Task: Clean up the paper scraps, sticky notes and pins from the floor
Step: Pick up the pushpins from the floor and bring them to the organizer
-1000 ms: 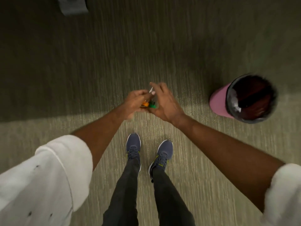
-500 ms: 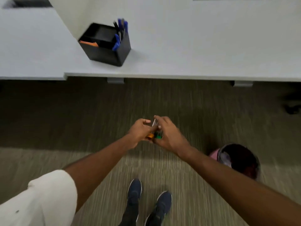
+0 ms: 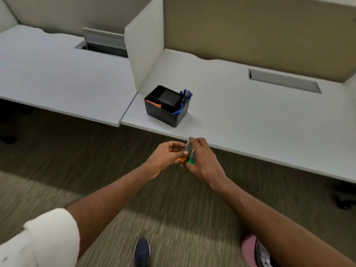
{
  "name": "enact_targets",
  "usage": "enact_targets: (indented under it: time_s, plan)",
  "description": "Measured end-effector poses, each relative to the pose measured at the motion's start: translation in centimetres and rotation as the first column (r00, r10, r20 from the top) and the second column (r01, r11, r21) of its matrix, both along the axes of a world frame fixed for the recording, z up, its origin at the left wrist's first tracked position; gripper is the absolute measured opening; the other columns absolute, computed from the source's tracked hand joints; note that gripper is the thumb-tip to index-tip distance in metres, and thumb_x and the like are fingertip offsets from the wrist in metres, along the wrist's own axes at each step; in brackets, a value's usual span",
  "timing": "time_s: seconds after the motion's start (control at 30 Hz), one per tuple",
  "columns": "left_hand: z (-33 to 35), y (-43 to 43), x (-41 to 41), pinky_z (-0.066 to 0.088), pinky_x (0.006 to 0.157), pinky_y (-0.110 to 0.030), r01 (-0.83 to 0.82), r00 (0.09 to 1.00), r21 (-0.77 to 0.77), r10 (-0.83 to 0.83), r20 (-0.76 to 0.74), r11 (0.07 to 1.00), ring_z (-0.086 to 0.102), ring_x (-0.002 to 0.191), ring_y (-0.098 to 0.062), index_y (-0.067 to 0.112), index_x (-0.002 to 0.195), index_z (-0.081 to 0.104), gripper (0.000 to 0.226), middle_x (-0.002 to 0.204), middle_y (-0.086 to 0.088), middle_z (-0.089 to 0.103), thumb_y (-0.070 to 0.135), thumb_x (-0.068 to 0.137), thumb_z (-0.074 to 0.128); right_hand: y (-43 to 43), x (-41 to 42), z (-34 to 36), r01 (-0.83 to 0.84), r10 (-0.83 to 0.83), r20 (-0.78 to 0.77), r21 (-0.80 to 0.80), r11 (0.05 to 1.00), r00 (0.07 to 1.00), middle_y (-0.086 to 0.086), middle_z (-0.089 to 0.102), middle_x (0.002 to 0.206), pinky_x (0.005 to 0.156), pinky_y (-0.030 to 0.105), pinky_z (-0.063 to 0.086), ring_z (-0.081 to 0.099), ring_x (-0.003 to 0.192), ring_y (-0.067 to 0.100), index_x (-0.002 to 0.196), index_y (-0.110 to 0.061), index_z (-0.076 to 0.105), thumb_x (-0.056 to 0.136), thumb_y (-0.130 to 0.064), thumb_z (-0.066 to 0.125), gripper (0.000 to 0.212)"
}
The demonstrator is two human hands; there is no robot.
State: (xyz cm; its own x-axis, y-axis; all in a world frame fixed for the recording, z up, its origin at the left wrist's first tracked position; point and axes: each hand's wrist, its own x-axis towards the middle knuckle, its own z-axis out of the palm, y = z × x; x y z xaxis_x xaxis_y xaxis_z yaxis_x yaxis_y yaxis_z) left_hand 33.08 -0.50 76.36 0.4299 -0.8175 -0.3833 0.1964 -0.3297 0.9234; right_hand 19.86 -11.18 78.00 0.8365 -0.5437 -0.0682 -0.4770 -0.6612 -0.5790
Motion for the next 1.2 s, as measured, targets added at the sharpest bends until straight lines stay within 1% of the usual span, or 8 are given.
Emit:
enact_targets:
  time_s: [0.3,0.4,0.5,0.6,0.73,0.97,1.1,1.2]
  plan:
    - [7.4,-2.1,10.6,0.061,0.087,-0.032,0.013,0.977,-0.061,0.000,0.214,0.998,0.071,0.102,-0.012,0.016,0.130,0.061,0.045,0.117,-0.002,0.071,0.025,0.088,0.075,-2.0,10.7,8.5,-0.031,0.031,0.006,-0.085,0.996,0.999,0.003,0.037,0.148,0.101,0.033,0.046,0.049,0.130,0.027,0.149,-0.019,0.035,0.079,-0.030,0.082,0.086]
    - [9.1,-2.7,14.2,0.060,0.084,-0.025,-0.046,0.955,-0.070,0.064,0.290,0.996,0.069,0.103,-0.010,0.015,0.126,0.063,0.046,0.114,-0.001,0.070,0.032,0.085,0.078,-2.6,14.6,10.5,-0.013,0.017,0.039,-0.095,0.995,0.999,0.006,0.039,0.146,0.099,0.032,0.043,0.049,0.128,0.027,0.148,-0.016,0.036,0.077,-0.033,0.083,0.087]
    - [9.6,-3.7,17.1,0.060,0.087,-0.030,-0.112,0.930,-0.065,0.128,0.344,0.992,0.070,0.102,-0.013,0.016,0.121,0.065,0.047,0.109,0.000,0.072,0.038,0.082,0.080,-3.8,18.2,11.3,0.003,0.000,0.039,-0.074,0.997,0.999,0.009,0.040,0.144,0.097,0.035,0.047,0.049,0.127,0.027,0.147,-0.014,0.036,0.077,-0.030,0.083,0.086]
    - [9.6,-5.0,19.2,0.057,0.087,-0.026,-0.149,0.907,-0.039,0.152,0.393,0.988,0.068,0.103,-0.013,0.017,0.123,0.066,0.047,0.111,0.000,0.072,0.034,0.082,0.080,-5.4,21.3,10.9,0.021,-0.020,0.015,-0.065,0.998,1.000,0.008,0.039,0.146,0.098,0.035,0.049,0.049,0.129,0.026,0.149,-0.015,0.035,0.077,-0.027,0.083,0.087]
    - [8.1,-7.3,21.7,0.047,0.070,-0.012,-0.209,0.891,-0.031,0.204,0.405,0.977,0.068,0.101,-0.012,0.014,0.122,0.067,0.041,0.110,-0.001,0.073,0.024,0.084,0.079,-8.2,24.9,9.1,0.000,-0.001,-0.026,-0.060,0.998,1.000,0.008,0.039,0.146,0.094,0.027,0.043,0.049,0.128,0.025,0.149,-0.015,0.035,0.078,-0.027,0.082,0.086]
    - [2.2,-12.2,26.3,0.056,0.092,-0.029,-0.363,0.845,0.050,0.306,0.439,0.930,0.069,0.100,-0.012,0.014,0.115,0.072,0.035,0.109,0.000,0.074,0.015,0.081,0.079,-13.3,31.3,4.5,-0.075,0.078,-0.110,0.027,0.997,0.991,0.009,0.047,0.137,0.099,0.038,0.047,0.054,0.121,0.026,0.143,-0.015,0.040,0.073,-0.033,0.084,0.084]
    - [-0.4,-14.8,28.8,0.057,0.090,-0.029,-0.365,0.828,0.134,0.256,0.499,0.921,0.070,0.096,-0.010,0.015,0.114,0.072,0.032,0.110,0.001,0.074,0.016,0.082,0.077,-16.2,33.8,1.9,-0.093,0.099,-0.137,0.048,0.994,0.986,0.005,0.054,0.124,0.082,0.031,0.047,0.060,0.107,0.024,0.125,-0.018,0.053,0.068,-0.039,0.085,0.068]
    - [-2.1,-16.2,29.9,0.058,0.085,-0.028,-0.355,0.798,0.224,0.170,0.578,0.907,0.068,0.095,-0.010,0.016,0.117,0.071,0.031,0.115,0.002,0.069,0.018,0.086,0.073,-18.5,35.1,0.7,-0.108,0.117,-0.155,0.069,0.992,0.981,0.009,0.046,0.140,0.097,0.032,0.045,0.054,0.122,0.027,0.140,-0.013,0.046,0.077,-0.026,0.082,0.074]
